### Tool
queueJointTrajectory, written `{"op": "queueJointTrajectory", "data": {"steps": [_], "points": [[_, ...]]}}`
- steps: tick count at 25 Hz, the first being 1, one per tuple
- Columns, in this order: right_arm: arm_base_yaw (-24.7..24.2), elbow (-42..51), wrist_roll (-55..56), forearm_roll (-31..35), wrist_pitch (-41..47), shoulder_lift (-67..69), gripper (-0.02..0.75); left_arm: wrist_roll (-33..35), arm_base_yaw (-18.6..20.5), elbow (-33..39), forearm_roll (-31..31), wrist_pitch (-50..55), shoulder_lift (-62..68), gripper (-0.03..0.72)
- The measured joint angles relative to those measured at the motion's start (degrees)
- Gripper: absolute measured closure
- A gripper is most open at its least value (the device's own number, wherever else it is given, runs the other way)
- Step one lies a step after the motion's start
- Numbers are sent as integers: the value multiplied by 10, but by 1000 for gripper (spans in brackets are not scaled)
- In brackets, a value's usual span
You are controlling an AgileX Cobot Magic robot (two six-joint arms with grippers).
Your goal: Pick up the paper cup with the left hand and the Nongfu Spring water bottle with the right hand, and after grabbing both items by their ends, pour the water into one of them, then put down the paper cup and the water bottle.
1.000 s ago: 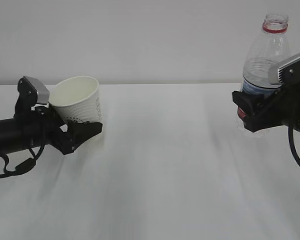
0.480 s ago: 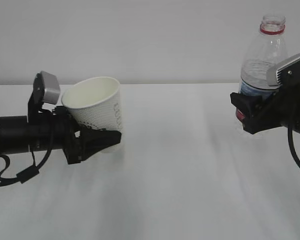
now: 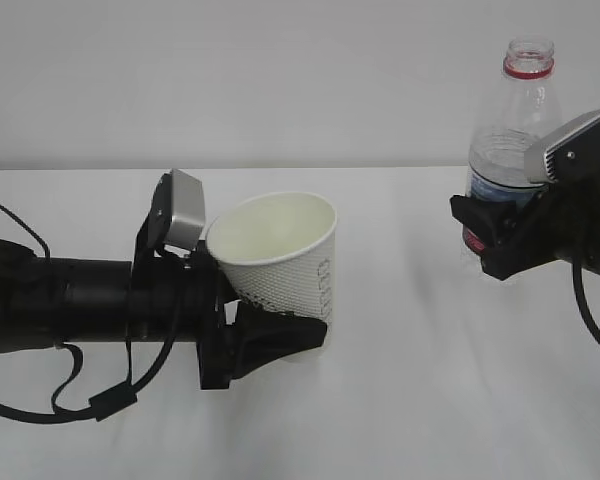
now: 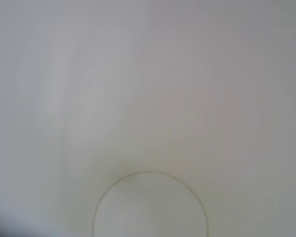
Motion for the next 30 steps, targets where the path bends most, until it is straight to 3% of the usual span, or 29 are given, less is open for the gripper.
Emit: {"op": "queueJointTrajectory", "data": {"steps": [13, 30], "points": [[0, 0, 3, -71, -1, 0, 256, 16, -77, 1, 13, 47, 0, 150], [0, -15, 3, -175, -31, 0, 256, 18, -86, 1, 19, 61, -4, 150]]}}
